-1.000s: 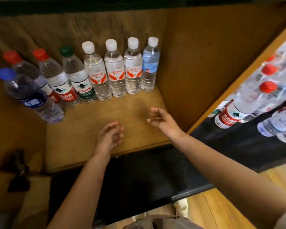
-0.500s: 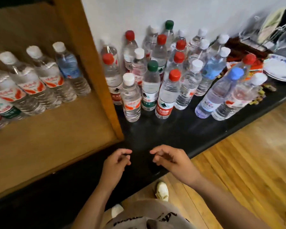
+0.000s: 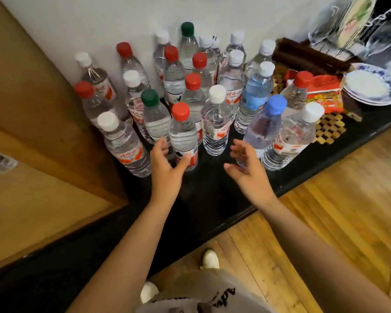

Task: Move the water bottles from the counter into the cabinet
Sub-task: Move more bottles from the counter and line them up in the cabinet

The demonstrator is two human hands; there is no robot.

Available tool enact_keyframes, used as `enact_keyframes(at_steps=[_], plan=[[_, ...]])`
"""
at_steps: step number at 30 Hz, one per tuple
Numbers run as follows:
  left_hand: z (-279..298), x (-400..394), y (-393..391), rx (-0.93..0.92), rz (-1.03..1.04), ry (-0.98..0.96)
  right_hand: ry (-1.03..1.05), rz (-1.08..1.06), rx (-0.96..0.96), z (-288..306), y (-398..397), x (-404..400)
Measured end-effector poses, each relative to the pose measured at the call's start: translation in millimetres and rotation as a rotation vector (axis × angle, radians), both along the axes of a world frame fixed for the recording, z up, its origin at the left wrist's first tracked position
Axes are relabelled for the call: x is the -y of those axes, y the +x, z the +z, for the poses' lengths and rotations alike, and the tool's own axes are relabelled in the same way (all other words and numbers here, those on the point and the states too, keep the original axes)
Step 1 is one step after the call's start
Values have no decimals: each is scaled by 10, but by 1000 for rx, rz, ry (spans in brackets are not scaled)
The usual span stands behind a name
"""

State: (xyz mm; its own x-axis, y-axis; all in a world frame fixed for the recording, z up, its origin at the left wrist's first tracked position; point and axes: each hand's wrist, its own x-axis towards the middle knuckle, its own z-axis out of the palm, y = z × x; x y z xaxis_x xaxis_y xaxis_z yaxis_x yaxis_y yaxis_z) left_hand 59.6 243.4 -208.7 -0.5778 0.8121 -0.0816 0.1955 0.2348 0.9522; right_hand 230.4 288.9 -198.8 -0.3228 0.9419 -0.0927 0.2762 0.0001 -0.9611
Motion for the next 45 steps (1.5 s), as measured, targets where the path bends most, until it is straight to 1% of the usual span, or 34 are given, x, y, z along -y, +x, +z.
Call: enact_keyframes(at_steps=[2, 3, 5, 6, 10, 13, 16, 18, 23, 28, 31, 33, 37, 43, 45], plan=[[80, -136, 17, -4, 17, 59, 50, 18, -17, 26, -152, -175], [112, -191, 25, -10, 19, 84, 103, 18, 8, 30, -221, -256], [153, -272, 34, -54, 31, 86, 205, 10, 41, 42, -343, -389], [161, -297, 36, -80, 38, 71, 223, 2, 31, 50, -395, -445], [171, -323, 37, -158, 51, 27, 203, 12, 39, 56, -519, -638], [169, -307, 4, -213, 78, 57, 225, 26, 48, 7, -516, -705], [165, -251, -6, -141, 41, 153, 284, 15, 168, -59, -477, -713], [161, -204, 11, -105, -3, 166, 308, 26, 212, -78, -453, -694], [188, -48, 29, -142, -132, 138, 340, 133, 244, -79, -393, -470], [236, 389, -46, -160, -180, 79, 383, 233, 267, -63, -265, -123], [273, 717, -84, -174, -163, 53, 379, 327, 269, -6, -229, 176], [264, 934, -104, -150, -139, 50, 378, 384, 274, 21, -240, 388], [222, 1340, -129, -157, -50, 30, 356, 430, 261, 51, -314, 718], [180, 1701, -136, -179, 33, 29, 452, 539, 254, 26, -411, 880], [167, 1724, -140, -169, 37, 36, 422, 586, 261, -18, -413, 825]])
